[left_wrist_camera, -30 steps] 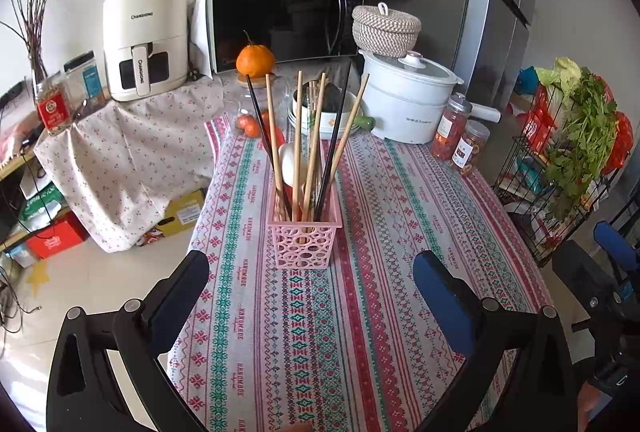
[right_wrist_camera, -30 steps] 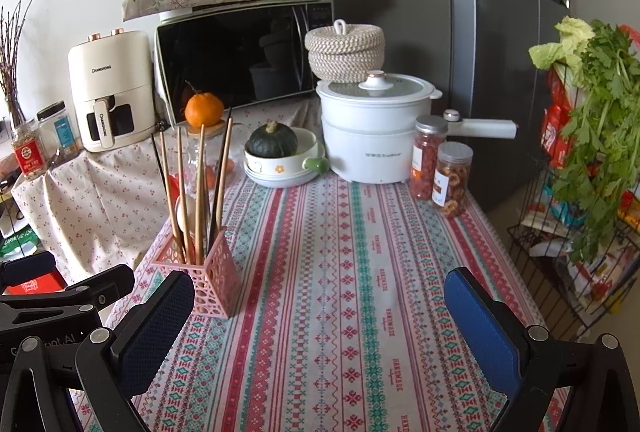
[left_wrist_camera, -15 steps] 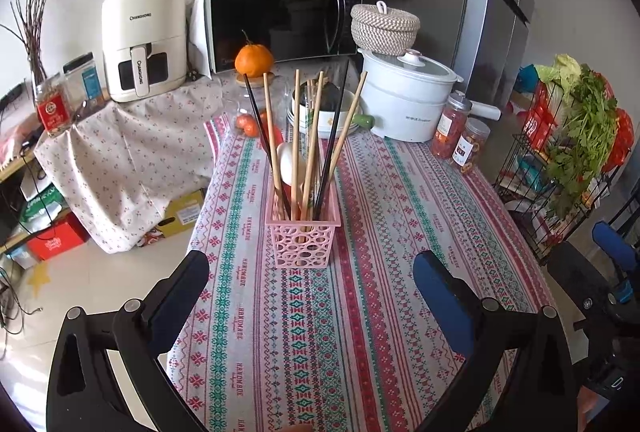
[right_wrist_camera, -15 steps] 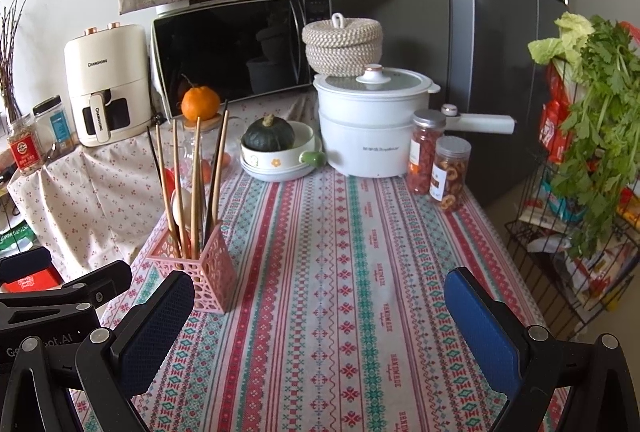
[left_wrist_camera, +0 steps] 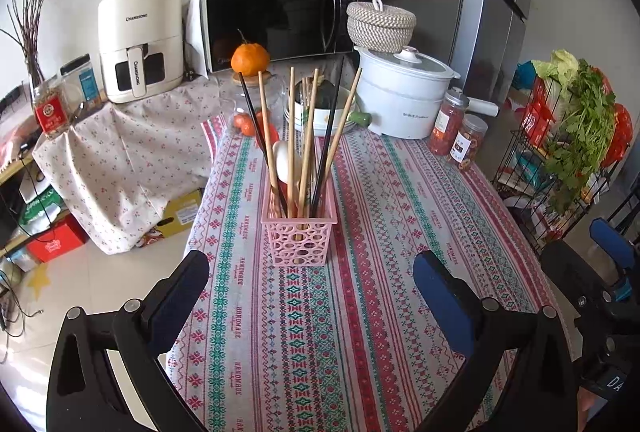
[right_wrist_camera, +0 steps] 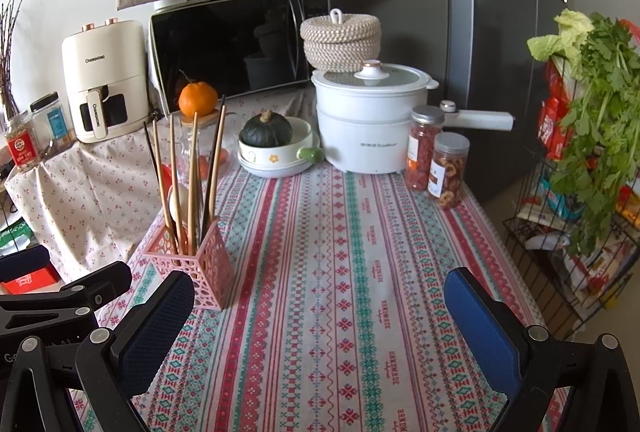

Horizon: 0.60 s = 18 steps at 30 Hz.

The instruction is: Organize utensils

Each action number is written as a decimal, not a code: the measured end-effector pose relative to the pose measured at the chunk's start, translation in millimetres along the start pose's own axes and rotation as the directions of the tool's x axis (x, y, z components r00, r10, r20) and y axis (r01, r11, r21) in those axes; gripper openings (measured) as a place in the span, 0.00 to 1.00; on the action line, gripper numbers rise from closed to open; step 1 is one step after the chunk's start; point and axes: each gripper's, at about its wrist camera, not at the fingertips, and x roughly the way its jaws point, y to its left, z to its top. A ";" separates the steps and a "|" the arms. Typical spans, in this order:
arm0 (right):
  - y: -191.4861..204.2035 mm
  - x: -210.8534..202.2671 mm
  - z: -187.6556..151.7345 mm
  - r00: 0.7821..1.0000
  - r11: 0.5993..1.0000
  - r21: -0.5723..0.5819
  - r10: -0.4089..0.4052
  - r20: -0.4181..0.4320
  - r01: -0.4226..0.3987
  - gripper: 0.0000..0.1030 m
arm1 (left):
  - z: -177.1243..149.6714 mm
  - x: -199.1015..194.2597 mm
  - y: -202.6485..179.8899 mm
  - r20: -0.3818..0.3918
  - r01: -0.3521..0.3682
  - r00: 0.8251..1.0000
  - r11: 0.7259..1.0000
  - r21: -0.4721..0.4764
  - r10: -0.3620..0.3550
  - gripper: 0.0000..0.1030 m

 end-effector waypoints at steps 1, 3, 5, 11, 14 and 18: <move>0.5 0.4 -0.3 1.000 1.000 -0.001 0.000 -0.001 0.000 1.00 | -0.1 0.1 0.0 0.000 -0.002 1.000 1.000 0.002 0.002 1.00; 0.5 0.5 -0.3 1.000 1.000 -0.001 0.000 -0.001 0.000 1.00 | -0.3 0.0 -0.3 0.000 -0.001 1.000 1.000 0.003 0.001 1.00; 0.6 0.4 -0.2 1.000 1.000 0.000 0.000 0.000 0.000 1.00 | -0.3 -0.2 -0.3 0.002 -0.003 1.000 1.000 0.003 0.003 1.00; 0.4 1.3 -1.2 1.000 1.000 -0.001 -0.001 0.000 0.001 1.00 | 0.3 -1.7 0.4 0.004 -0.006 1.000 1.000 0.007 0.006 1.00; 0.2 1.3 -1.3 1.000 1.000 -0.002 0.000 -0.001 0.000 1.00 | 0.5 -1.5 0.6 0.004 -0.005 1.000 1.000 0.007 0.005 1.00; 0.5 1.4 -1.4 1.000 1.000 -0.001 0.000 -0.001 0.000 1.00 | 0.4 -1.6 0.4 0.004 -0.006 1.000 1.000 0.007 0.006 1.00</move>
